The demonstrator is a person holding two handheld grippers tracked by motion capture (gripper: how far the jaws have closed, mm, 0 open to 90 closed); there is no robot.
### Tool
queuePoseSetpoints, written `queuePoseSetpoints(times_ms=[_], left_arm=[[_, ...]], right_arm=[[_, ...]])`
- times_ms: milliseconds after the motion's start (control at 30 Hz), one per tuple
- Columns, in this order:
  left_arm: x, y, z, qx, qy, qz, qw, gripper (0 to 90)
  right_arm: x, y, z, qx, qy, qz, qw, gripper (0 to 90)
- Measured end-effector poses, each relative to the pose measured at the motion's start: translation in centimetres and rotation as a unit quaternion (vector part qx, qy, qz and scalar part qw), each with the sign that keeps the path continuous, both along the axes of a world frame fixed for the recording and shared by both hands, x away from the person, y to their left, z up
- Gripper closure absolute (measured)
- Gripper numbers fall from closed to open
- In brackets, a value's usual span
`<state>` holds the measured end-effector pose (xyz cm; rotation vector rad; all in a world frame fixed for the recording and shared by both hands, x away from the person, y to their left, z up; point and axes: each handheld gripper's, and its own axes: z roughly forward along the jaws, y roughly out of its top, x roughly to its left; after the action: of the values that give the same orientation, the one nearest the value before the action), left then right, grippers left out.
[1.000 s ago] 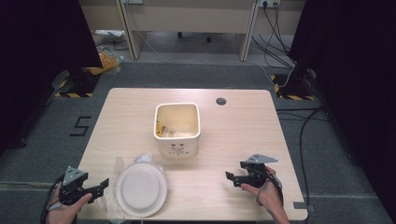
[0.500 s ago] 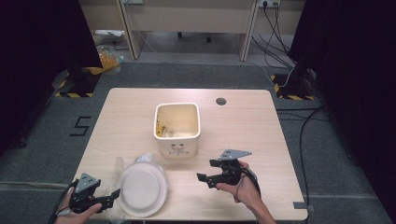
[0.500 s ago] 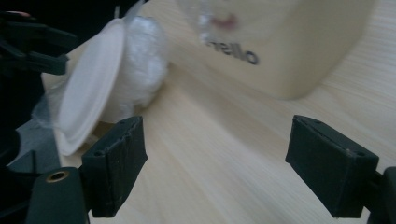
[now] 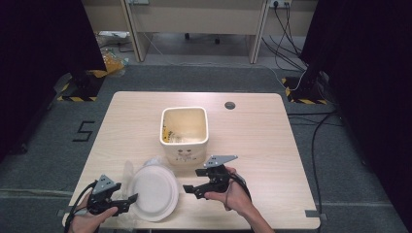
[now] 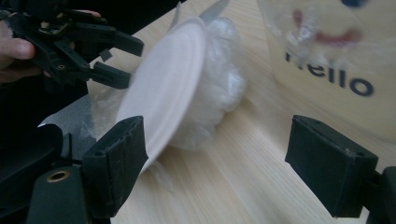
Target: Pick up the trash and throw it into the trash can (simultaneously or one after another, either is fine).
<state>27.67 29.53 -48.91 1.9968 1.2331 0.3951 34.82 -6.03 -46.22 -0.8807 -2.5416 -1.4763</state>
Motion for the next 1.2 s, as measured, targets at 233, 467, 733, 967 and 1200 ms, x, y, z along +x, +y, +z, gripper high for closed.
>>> queuePoseSetpoints(times_ms=[233,467,733,967,1200], left_arm=[[2.3,0.0,0.0,-0.051,0.008,-0.044,0.9977,20.9],[3.5,-1.0,-0.1,-0.065,0.016,-0.078,0.9947,22.5],[4.1,-3.4,-0.1,-0.07,0.019,-0.125,0.9895,24.9],[4.1,-6.6,-0.2,-0.073,0.025,-0.169,0.9825,25.2],[3.6,-9.6,0.0,-0.064,0.017,-0.187,0.9801,26.2]], right_arm=[[0.2,1.9,0.3,0.002,-0.001,0.014,0.9999,20.3],[1.0,3.9,-1.0,-0.01,0.014,0.023,0.9996,20.4],[1.4,3.2,-1.8,-0.015,0.033,0.024,0.9991,20.1],[1.8,2.1,-2.7,-0.013,0.057,0.022,0.998,24.2],[0.8,-0.3,-3.1,-0.01,0.07,0.018,0.9974,28.8]])
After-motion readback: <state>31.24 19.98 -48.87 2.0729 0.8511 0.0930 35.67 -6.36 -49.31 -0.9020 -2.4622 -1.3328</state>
